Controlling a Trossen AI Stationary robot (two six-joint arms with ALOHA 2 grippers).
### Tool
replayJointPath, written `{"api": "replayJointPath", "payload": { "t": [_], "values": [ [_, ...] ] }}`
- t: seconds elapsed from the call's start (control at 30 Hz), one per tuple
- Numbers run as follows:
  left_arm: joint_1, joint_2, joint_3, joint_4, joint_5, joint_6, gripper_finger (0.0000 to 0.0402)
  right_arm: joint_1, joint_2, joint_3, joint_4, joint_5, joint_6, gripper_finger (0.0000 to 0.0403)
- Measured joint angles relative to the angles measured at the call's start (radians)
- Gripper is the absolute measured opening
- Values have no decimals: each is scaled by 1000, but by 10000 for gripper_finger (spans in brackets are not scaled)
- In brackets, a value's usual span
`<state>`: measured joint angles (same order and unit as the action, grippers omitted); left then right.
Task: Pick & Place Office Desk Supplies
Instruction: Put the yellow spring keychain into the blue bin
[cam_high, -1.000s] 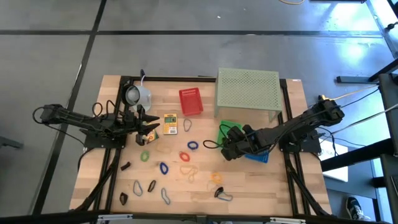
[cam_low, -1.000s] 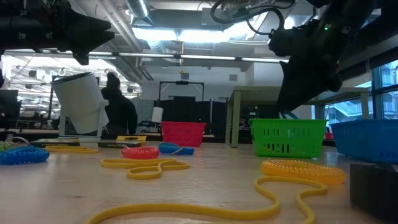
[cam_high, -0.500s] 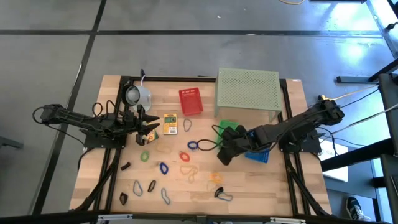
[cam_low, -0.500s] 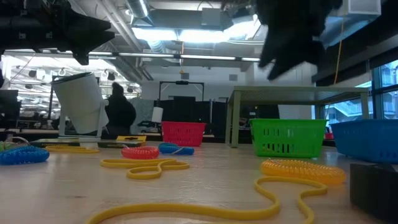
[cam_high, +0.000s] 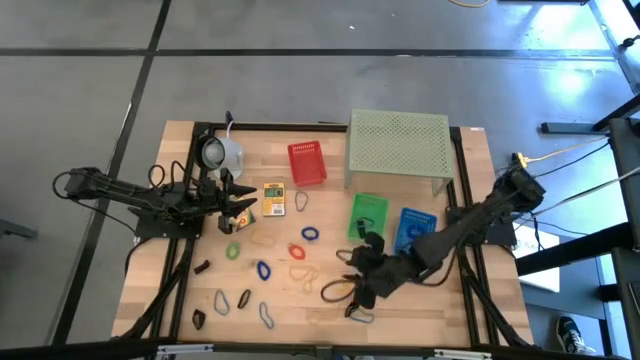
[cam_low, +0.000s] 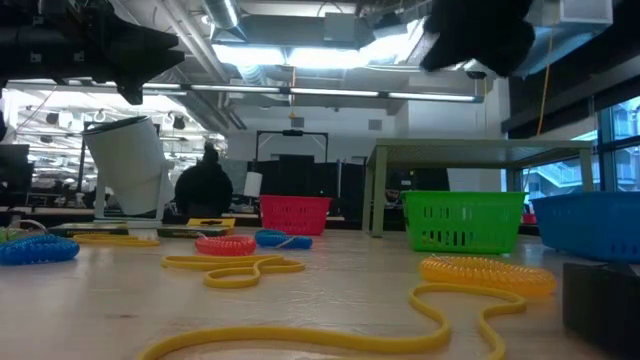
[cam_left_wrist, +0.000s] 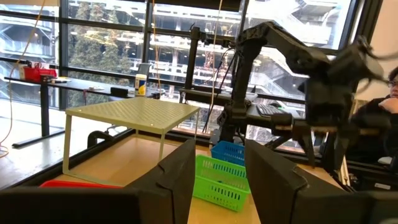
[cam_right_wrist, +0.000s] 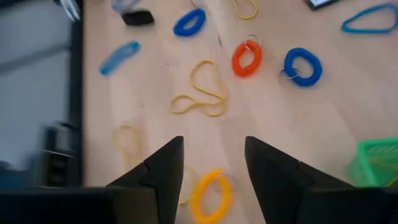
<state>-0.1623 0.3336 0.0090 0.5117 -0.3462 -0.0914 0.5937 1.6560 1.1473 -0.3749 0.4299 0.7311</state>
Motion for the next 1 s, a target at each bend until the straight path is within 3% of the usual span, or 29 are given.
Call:
{"api": "replayJointPath", "payload": {
  "t": [0.17,0.47,1.0],
  "values": [
    [0,0,0,0,0,0,132,10,102,0,3,14,-134,163],
    [0,0,0,0,0,0,132,-17,212,-1,14,-140,-229,162],
    [0,0,0,0,0,0,132,-37,309,1,24,-128,-302,162]
  ]
}}
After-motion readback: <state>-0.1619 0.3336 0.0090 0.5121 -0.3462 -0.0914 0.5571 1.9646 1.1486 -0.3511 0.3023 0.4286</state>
